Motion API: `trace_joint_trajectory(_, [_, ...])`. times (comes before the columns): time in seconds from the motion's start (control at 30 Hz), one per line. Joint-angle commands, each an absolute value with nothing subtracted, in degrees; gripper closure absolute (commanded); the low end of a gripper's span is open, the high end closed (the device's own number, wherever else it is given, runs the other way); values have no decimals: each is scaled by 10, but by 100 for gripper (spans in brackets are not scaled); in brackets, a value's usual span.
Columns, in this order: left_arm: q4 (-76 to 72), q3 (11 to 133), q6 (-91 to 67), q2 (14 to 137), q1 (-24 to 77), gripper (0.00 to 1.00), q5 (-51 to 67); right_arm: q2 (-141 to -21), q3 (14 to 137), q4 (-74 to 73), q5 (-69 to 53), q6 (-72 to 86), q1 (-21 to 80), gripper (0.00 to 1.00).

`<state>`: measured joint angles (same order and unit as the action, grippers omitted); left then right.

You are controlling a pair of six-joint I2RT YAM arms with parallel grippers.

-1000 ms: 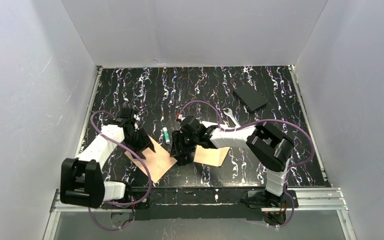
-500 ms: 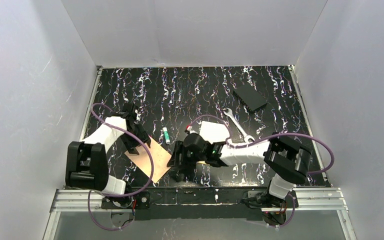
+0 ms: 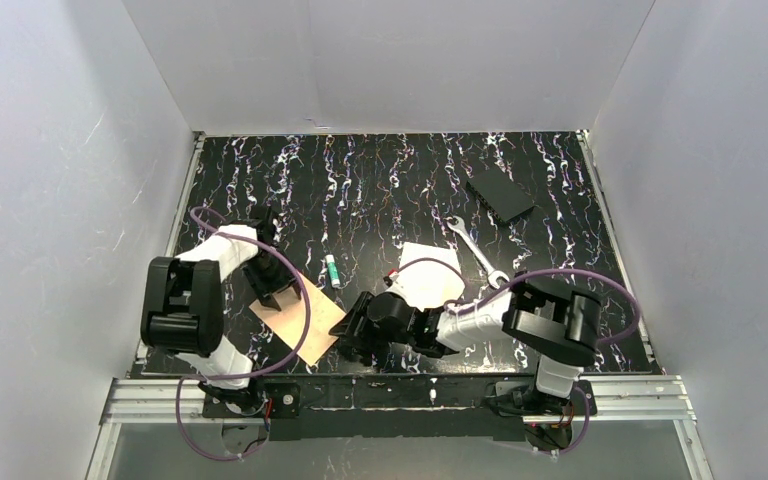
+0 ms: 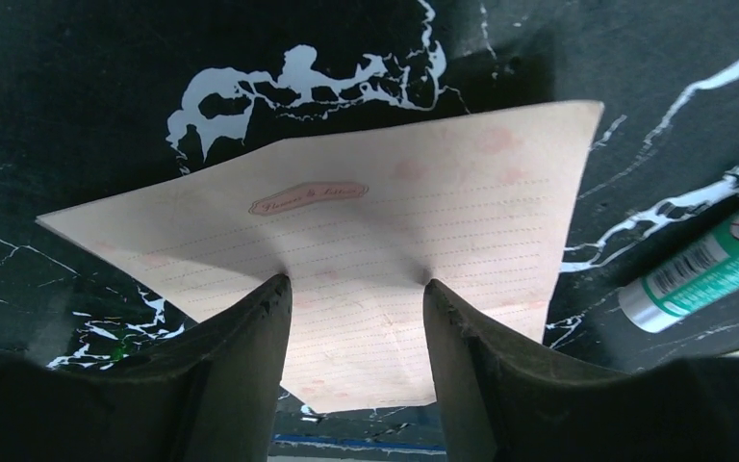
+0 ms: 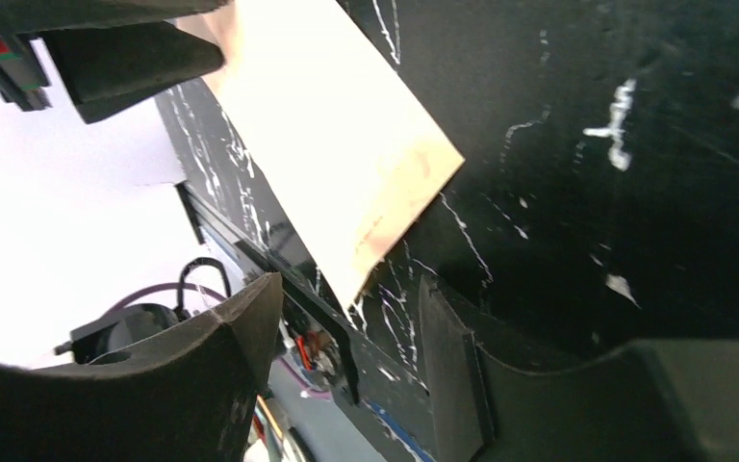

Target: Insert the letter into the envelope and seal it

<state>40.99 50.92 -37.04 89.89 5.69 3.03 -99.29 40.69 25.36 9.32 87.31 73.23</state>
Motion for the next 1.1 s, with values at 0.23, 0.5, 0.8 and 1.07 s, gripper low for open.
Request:
trace_joint_trajectory(0.23, [470, 546, -335, 968, 53, 52, 35, -1068, 424, 354, 163, 954, 756, 41])
trace_joint_trajectory(0.5, [477, 557, -327, 970, 48, 53, 38, -1117, 387, 595, 220, 937, 762, 42])
trace_joint_trajectory(0.8, [490, 571, -326, 936, 39, 52, 49, -1127, 380, 622, 262, 943, 763, 71])
trace_joint_trajectory(1.07, [498, 576, -325, 916, 29, 52, 55, -1147, 372, 693, 278, 941, 762, 53])
